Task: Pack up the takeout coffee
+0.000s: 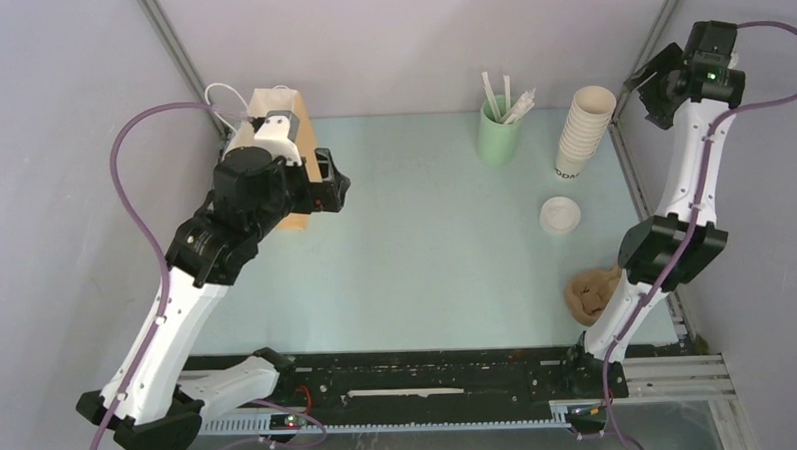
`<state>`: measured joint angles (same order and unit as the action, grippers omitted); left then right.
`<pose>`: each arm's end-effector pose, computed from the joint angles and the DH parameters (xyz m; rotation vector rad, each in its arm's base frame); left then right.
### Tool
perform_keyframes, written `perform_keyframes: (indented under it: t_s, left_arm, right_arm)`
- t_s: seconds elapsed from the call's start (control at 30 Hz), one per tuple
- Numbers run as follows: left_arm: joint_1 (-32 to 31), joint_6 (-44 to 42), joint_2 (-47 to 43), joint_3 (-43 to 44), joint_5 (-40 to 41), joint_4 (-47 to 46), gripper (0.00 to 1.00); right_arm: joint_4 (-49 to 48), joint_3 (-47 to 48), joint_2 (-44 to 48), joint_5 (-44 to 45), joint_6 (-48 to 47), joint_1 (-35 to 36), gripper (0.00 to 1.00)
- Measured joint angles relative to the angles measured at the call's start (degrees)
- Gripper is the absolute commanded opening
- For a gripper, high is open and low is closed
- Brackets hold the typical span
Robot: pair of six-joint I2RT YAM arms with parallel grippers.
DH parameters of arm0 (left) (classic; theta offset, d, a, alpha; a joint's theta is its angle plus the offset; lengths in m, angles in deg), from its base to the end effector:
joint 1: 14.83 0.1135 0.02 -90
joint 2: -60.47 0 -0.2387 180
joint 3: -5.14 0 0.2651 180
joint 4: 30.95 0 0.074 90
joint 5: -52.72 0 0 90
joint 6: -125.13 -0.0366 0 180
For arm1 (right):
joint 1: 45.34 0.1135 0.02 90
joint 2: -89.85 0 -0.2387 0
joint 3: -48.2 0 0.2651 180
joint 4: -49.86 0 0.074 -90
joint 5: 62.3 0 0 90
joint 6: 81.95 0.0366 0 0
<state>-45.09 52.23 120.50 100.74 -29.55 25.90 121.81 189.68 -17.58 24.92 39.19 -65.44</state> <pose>0.1918 -0.1062 0.4345 0.1346 1.9569 -0.4168 0.3747 -0.1352 0.4218 0.9429 2.0276 0.1591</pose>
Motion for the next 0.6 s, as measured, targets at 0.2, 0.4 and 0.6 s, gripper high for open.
perform_keyframes:
  t_s: [0.2,0.4,0.6]
  left_arm:
    - [0.00,-3.26,-2.54,0.00,2.75,1.05,1.00]
    - [0.00,-5.38,-2.05,-0.02,4.17,1.29,1.00]
    - [-0.02,-6.73,-1.51,0.00,5.18,1.36,1.00]
  right_arm:
    - [3.28,6.40,-8.09,2.36,-1.22,0.90,0.67]
    - [4.00,6.73,-8.79,5.18,-3.32,3.43,0.65]
    - [4.04,7.89,-9.01,9.62,-6.75,8.00,0.52]
